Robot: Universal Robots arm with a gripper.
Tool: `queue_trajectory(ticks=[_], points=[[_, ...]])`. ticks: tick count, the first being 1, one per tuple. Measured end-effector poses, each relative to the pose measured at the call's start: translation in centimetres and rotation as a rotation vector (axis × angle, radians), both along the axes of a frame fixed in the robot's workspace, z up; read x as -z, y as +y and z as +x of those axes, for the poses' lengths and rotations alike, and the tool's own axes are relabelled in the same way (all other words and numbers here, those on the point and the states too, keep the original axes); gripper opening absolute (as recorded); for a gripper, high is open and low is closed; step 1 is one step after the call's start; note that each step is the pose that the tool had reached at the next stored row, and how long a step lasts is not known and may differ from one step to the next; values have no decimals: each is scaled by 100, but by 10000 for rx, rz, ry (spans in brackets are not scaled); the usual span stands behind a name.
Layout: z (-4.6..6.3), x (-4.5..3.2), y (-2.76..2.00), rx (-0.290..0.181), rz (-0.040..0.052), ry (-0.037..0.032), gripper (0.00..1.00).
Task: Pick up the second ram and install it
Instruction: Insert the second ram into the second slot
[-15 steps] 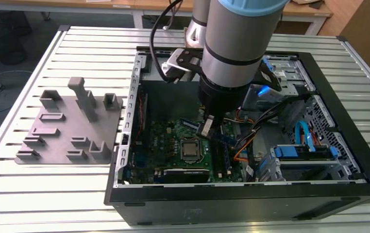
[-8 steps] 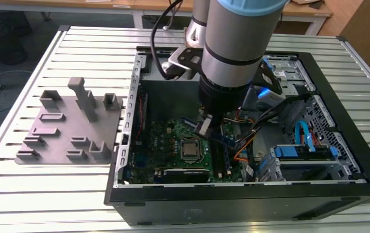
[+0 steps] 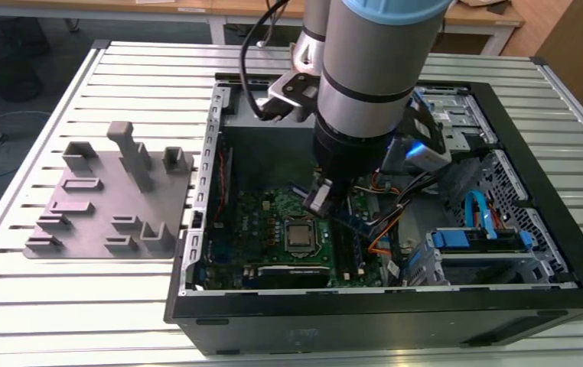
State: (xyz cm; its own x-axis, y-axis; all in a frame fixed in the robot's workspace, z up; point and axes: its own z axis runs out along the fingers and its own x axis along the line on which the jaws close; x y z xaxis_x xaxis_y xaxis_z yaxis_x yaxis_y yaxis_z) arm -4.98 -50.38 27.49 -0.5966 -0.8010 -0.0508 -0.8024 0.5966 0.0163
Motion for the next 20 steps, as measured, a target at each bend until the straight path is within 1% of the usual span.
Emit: queue_trajectory(ticks=[20], points=[[3, 0, 0, 1790, -70, 1, 14]])
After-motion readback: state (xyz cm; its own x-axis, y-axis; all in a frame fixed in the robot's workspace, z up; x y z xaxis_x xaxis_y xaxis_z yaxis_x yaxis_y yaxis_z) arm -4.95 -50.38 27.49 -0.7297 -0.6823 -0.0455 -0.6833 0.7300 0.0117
